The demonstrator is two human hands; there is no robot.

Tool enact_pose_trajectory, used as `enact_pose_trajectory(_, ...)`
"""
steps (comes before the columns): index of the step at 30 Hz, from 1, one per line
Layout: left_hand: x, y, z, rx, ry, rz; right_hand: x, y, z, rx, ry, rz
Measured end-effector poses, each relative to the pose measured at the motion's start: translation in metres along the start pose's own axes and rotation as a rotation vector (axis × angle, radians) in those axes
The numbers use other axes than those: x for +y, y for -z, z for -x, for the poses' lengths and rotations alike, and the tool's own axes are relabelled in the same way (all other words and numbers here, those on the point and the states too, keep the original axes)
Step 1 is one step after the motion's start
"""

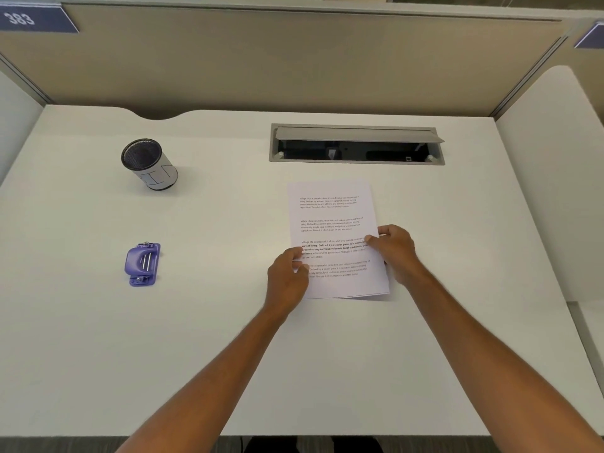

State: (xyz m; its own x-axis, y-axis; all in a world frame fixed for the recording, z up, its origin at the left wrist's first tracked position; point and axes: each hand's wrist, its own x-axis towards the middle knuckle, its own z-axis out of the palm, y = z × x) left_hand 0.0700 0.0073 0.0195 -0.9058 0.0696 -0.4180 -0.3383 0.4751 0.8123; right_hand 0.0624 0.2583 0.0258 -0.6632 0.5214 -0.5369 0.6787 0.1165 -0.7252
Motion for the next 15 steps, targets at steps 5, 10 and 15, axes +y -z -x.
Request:
enact_pose_trajectory(5,0.004,0.005,-0.005,-0.037,0.063,0.164,-0.002,0.014,-0.002,-0.090,-0.014,-0.078)
enact_pose_trajectory(10,0.003,0.025,-0.020,0.036,0.126,0.235,-0.002,0.017,0.013,-0.173,0.054,-0.156)
enact_pose_trajectory(15,0.017,0.038,-0.032,-0.094,0.180,0.488,-0.006,0.029,0.029,-0.274,0.131,-0.234)
